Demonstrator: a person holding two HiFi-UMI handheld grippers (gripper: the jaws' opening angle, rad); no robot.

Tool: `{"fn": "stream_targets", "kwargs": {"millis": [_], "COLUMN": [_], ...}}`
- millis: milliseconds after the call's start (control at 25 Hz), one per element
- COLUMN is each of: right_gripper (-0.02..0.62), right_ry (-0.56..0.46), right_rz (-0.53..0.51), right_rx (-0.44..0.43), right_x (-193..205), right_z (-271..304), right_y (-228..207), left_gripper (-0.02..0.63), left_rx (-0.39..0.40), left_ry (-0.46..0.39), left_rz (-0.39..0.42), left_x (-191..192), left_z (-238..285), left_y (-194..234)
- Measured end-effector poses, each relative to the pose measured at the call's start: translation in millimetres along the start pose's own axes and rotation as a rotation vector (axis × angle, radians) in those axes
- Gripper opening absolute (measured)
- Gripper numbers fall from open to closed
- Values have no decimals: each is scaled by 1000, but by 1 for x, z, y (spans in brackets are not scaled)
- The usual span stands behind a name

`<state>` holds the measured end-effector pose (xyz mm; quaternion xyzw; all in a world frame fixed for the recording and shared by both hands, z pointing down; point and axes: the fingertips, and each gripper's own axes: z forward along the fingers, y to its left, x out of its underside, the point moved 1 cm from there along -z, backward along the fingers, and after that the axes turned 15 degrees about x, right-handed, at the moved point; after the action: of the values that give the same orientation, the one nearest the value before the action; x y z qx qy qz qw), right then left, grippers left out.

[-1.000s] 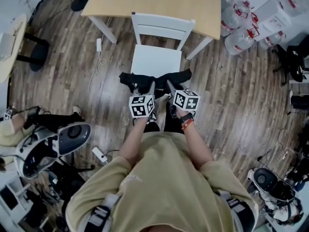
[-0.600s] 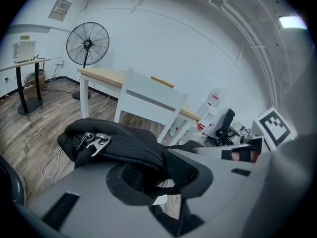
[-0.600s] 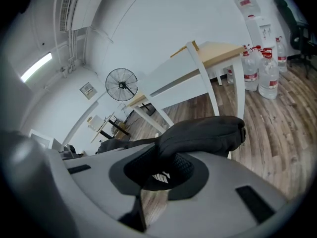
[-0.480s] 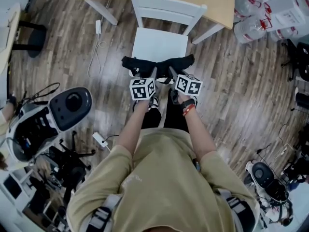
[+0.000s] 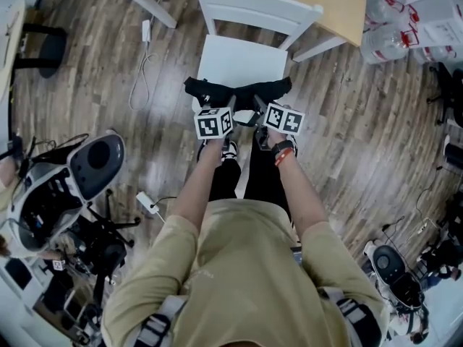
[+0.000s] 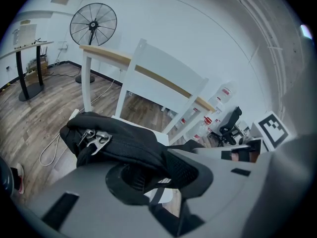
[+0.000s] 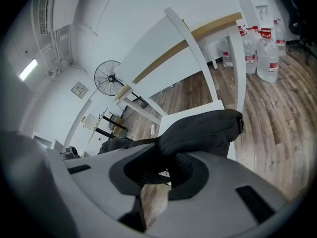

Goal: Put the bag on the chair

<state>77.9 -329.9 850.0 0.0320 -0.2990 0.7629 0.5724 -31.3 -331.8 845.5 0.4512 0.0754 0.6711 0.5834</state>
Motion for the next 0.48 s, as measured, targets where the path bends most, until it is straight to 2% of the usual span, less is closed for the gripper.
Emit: {"fn": "stream_targets", "kwargs": {"millis": [480], "right_gripper": [67], "right_ry": [96], "right_rz": [49], "right_rx": [0], "right_x": [7], "right_z": [50], "right_y": [-18], "left_gripper": [116], "left_rx": [3], "left_ry": [82], "left_rz": [-112], "left_x": [16], "left_z": [36], "left_y": [39]}}
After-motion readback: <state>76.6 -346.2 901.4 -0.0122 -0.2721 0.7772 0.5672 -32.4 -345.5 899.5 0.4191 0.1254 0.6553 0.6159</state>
